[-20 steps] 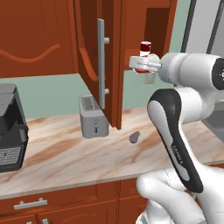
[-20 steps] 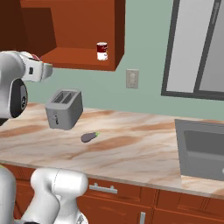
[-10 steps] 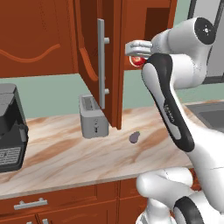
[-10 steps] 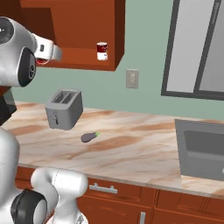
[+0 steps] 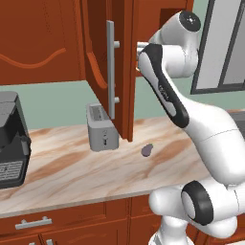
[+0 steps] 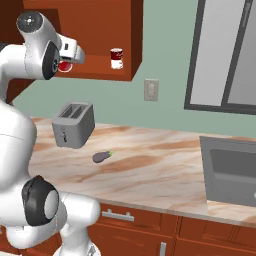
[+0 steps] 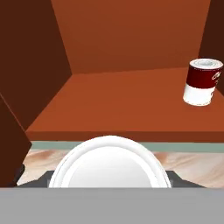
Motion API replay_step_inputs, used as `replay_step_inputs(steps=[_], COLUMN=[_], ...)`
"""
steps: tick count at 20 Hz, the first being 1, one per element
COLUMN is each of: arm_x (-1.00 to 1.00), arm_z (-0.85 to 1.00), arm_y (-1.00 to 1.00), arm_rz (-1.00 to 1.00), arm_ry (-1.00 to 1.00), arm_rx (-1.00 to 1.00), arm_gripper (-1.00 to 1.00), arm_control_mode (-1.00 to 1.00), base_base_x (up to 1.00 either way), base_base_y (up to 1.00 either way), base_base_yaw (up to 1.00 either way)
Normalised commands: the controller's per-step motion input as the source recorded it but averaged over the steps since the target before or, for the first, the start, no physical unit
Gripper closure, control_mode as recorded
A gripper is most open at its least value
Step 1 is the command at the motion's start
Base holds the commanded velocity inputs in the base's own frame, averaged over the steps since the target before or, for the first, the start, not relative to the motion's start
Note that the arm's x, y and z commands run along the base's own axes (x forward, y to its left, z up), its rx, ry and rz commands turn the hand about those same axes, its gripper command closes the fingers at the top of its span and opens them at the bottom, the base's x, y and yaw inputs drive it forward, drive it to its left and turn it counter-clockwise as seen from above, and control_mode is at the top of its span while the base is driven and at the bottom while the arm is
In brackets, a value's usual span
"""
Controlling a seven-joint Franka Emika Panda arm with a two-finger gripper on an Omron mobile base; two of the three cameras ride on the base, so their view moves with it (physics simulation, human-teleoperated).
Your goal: Restock the canned food cabinet by taking the new fresh canned food from the counter and placing it in the cabinet. Then, take the old canned food from the cabinet and place it on the counter.
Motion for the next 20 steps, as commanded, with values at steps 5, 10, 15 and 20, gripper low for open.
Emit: replay_step_inputs(steps=[5,10,15,20], arm_x=[1.0,0.99,0.88,0.66], arm_z=[-0.25,-0.4,-0.38,-0.12], arm_y=[0.07,0.13,0.05,0.0], arm_rz=[0.0,0.0,0.0,0.0], arm_ry=[0.01,0.0,0.01,-0.01], arm_rx=[-0.1,-0.15,-0.13,-0.08], arm_gripper=[1.0,1.0,-1.0,-1.0], arm_control_mode=[-1.0,-1.0,-1.0,-1.0], base_base_x=[0.0,0.0,0.0,0.0], base_base_y=[0.0,0.0,0.0,0.0], base_base_yaw=[0.0,0.0,0.0,0.0])
